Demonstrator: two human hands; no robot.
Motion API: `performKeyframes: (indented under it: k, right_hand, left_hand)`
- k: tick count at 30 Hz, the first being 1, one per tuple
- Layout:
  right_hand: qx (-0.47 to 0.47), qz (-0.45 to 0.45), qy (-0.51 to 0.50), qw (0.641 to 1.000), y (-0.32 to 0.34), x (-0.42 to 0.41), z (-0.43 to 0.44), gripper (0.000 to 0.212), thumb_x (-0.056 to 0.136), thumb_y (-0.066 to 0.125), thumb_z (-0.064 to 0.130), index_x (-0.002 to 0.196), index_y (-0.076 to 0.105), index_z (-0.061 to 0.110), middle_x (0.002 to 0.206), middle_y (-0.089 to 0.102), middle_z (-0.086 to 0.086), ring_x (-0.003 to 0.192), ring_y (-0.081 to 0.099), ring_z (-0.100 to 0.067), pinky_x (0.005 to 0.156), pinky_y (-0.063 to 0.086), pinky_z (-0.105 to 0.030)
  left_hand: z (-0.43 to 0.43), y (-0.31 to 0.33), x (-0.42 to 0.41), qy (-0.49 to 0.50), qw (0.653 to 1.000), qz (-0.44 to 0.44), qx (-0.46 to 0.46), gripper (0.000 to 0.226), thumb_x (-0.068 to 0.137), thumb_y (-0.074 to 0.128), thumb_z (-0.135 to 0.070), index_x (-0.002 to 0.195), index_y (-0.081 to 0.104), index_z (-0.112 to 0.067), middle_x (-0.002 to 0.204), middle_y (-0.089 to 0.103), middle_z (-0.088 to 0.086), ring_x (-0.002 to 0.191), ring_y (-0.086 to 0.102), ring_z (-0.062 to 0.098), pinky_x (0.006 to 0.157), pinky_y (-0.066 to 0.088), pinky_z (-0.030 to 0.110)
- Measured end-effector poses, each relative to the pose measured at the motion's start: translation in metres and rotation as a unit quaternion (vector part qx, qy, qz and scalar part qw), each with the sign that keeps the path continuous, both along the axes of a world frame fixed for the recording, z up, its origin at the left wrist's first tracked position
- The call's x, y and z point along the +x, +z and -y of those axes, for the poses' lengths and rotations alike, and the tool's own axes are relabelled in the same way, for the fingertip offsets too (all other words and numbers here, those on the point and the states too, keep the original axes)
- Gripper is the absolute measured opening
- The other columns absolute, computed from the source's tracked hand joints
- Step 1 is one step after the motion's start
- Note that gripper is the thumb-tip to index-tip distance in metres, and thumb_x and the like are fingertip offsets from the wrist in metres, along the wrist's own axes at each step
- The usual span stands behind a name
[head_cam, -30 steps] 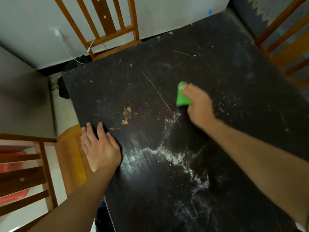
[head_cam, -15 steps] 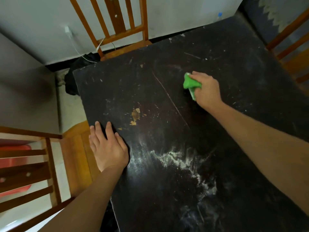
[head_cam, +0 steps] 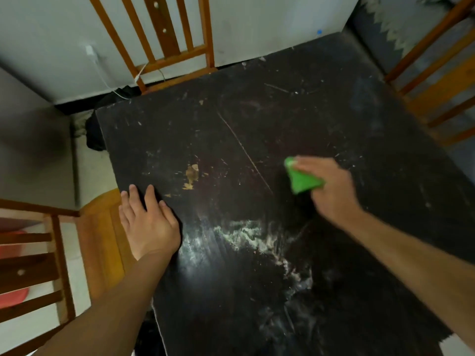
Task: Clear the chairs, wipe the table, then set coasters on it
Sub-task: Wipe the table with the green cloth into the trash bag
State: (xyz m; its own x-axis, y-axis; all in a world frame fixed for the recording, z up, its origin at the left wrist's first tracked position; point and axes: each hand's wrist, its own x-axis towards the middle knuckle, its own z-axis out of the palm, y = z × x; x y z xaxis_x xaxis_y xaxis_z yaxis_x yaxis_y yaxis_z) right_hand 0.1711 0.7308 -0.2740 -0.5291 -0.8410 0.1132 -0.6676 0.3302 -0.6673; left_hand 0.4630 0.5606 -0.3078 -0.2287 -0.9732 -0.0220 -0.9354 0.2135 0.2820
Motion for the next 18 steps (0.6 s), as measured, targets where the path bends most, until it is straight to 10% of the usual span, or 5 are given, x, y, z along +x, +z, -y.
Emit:
performKeyframes:
  k: [5,15,18]
  right_hand:
    - [0.13,-0.097,-0.247,0.956,-0.019,-0.097,-0.051,0.057,0.07,0.05,-0.021,0.12,0.066,0.0,0.13,0.06,-0.019,0.119,0.055,-0.039,0.109,0.037,-0.036]
    - [0.038,0.006,0.063,0.997,-0.034,0.144,-0.092,0.071,0.06,0.074,-0.016,0.124,0.064,0.012,0.134,0.058,0.0,0.113,0.046,-0.019,0.096,0.047,-0.036]
    - [-0.033,0.069,-0.051,0.996,-0.015,0.116,-0.114,0.072,0.061,0.066,-0.025,0.124,0.065,0.011,0.125,0.061,0.0,0.113,0.055,-0.021,0.098,0.048,-0.036]
  left_hand:
    - [-0.001,0.0,0.0,0.001,1.0,0.0,-0.006,0.047,0.101,0.035,-0.024,0.146,0.037,-0.009,0.158,0.023,0.02,0.148,0.012,0.036,0.121,0.01,0.049]
    - [-0.005,0.002,0.003,-0.015,1.0,0.003,0.003,0.048,0.103,0.034,-0.024,0.148,0.035,-0.008,0.158,0.021,0.021,0.148,0.011,0.037,0.12,0.01,0.05]
    - [-0.015,0.012,0.012,-0.062,0.998,-0.012,0.015,0.047,0.103,0.037,-0.023,0.146,0.037,-0.004,0.156,0.024,0.024,0.146,0.015,0.04,0.12,0.011,0.05]
